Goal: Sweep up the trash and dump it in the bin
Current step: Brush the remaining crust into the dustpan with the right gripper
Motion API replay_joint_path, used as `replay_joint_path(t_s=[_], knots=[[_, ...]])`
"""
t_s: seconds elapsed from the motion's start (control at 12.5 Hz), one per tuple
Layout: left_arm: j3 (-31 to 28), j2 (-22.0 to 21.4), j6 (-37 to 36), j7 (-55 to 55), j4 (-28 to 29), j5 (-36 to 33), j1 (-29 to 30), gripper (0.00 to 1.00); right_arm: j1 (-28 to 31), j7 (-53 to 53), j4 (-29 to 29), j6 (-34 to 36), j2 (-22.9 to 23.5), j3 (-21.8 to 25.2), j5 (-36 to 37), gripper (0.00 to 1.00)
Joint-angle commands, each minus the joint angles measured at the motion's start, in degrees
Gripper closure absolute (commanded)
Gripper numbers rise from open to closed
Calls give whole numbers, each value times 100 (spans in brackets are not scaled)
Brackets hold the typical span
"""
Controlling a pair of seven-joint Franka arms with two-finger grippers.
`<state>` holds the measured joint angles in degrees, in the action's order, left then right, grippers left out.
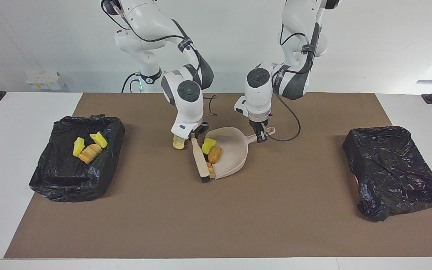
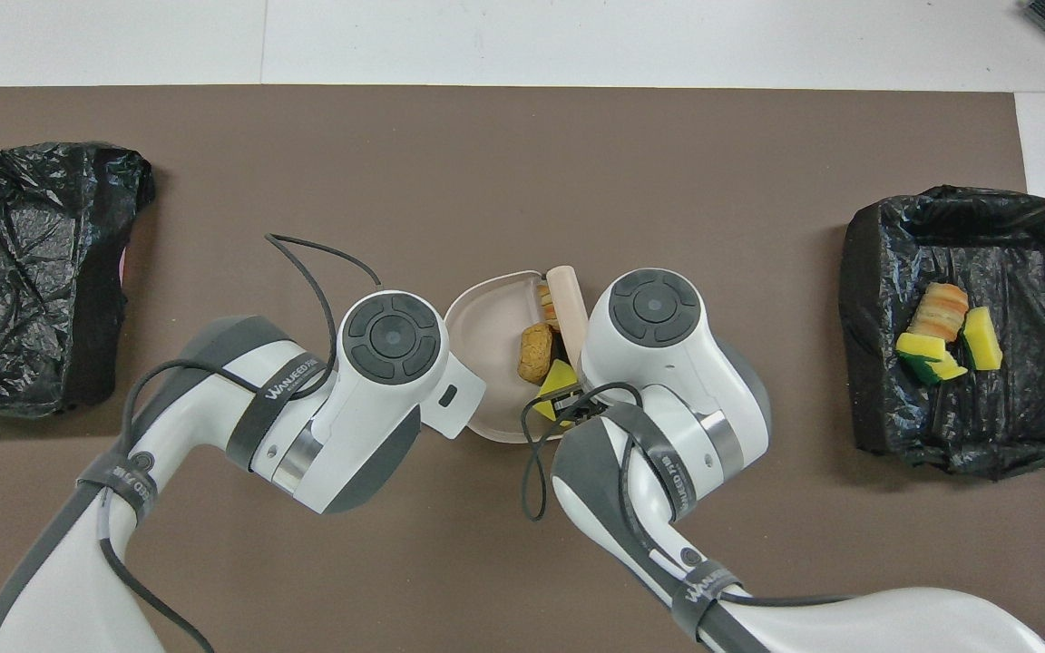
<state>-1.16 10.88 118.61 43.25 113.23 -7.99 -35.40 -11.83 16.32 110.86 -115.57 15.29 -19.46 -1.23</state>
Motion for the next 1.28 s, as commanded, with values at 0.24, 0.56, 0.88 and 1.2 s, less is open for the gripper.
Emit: replay_joint_path(t_s=[0.24, 0.56, 0.88, 1.2], knots=[[2, -192, 163, 8, 296, -54, 122, 100, 4, 600, -424, 770, -315, 12, -659, 100], [2, -201, 154, 17, 305, 25, 130, 100, 662, 557, -381, 1571, -588, 39, -546, 100], [11, -218, 154, 131, 384, 26, 218, 100, 935, 714, 618, 1678, -1211, 74, -54, 100], [2, -244, 189, 931, 428, 26, 192, 100, 1130, 854, 2251, 1003, -2282, 65, -105, 100]])
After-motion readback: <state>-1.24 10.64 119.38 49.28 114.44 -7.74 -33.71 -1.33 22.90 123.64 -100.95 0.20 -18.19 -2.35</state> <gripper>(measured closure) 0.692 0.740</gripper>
